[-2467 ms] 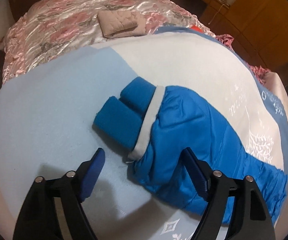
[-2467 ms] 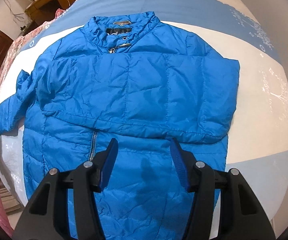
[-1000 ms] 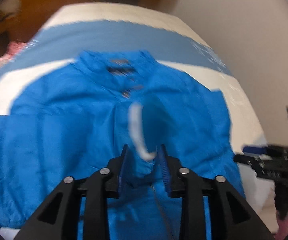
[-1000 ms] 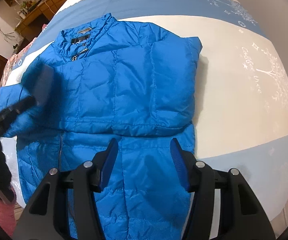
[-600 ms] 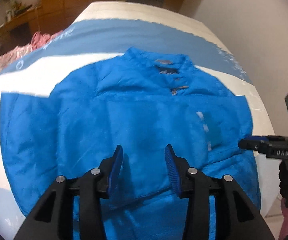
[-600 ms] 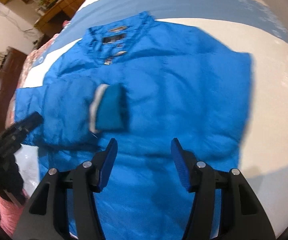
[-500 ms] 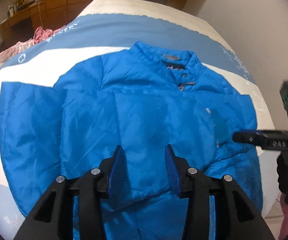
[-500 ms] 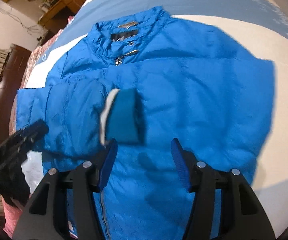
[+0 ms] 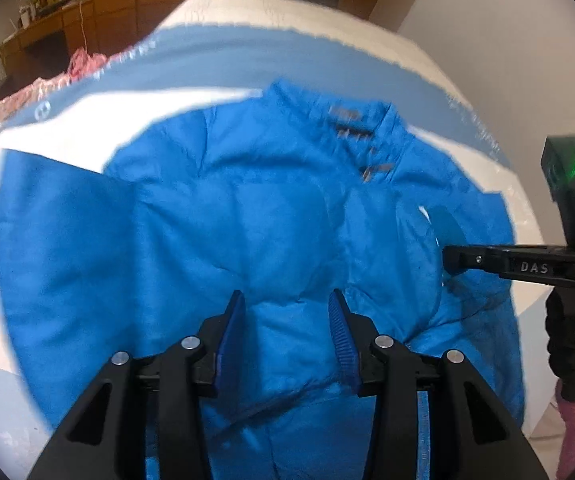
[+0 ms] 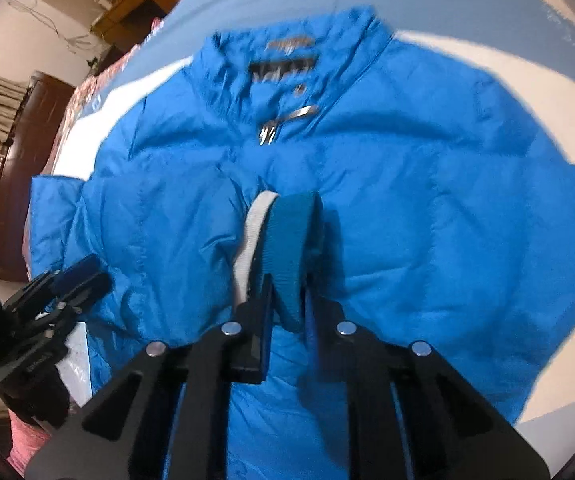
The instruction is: Fold large clothes
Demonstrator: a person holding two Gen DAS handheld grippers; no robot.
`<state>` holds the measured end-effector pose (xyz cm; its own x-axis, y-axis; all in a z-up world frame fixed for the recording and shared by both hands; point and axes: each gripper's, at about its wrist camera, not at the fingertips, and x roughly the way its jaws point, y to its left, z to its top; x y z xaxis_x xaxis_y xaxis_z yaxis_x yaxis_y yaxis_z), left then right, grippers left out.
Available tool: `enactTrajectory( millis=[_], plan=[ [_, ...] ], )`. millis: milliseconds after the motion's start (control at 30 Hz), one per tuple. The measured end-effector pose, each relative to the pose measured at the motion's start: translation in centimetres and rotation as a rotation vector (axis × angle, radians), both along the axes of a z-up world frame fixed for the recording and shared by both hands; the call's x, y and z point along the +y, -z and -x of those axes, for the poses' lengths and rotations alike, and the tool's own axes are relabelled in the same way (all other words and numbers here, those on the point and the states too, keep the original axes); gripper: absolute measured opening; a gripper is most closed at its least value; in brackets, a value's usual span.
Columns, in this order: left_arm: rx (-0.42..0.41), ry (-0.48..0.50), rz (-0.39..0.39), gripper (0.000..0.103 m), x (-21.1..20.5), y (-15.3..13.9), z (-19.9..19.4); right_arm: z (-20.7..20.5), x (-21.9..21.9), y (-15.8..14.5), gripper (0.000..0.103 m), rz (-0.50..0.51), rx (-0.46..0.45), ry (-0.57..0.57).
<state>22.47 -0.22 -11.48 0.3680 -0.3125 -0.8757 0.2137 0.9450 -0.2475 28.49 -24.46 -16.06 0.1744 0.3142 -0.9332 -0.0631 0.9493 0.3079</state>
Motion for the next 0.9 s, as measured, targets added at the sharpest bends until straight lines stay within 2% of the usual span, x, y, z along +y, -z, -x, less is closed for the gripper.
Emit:
enactTrajectory(
  millis=[100, 200, 300, 467, 533, 700, 800, 867, 900],
  plan=[
    [-0.050, -0.016, 0.012, 0.043, 0.7, -2.1, 0.1, 0.9, -2.9, -1.5, 0.013, 0.046, -0.037, 0.045],
    [-0.085, -0.031, -0.012, 0.043, 1.3, -2.9, -0.4, 1.7, -6.4, -2.5, 0.013, 0.076, -0.056, 0.111],
    [-0.069, -0.045, -0.028, 0.043, 1.4, -2.1, -1.3, 2.6, -10.2, -2.7, 0.013, 0.097, -0.047, 0.170],
    [-0.011, -0.055, -0.098, 0.043, 1.1, 1.0, -2.7, 4.1, -12.6, -1.5, 0.013, 0.115, -0.014, 0.211],
    [0.018, -0.054, -0.121, 0.043, 1.1, 2.6, -3.0, 3.9, -12.4, 0.0, 0.013, 0.127, 0.009, 0.217],
    [0.012, -0.034, -0.146, 0.043, 1.0, 4.1, -2.9, 3.6, -12.1, 3.2, 0.013, 0.134, 0.059, 0.221],
    [0.022, -0.030, -0.146, 0.043, 1.2, 4.1, -3.0, 3.4, -11.8, 2.7, 0.016, 0.152, 0.053, 0.202],
    [0.023, -0.033, -0.146, 0.043, 1.3, 3.1, -3.1, 3.7, -11.9, 1.5, 0.020, 0.161, 0.040, 0.216],
    [-0.001, -0.038, -0.144, 0.043, 1.4, 2.3, -3.1, 3.9, -11.8, 0.0, 0.021, 0.174, -0.001, 0.215]
  ],
)
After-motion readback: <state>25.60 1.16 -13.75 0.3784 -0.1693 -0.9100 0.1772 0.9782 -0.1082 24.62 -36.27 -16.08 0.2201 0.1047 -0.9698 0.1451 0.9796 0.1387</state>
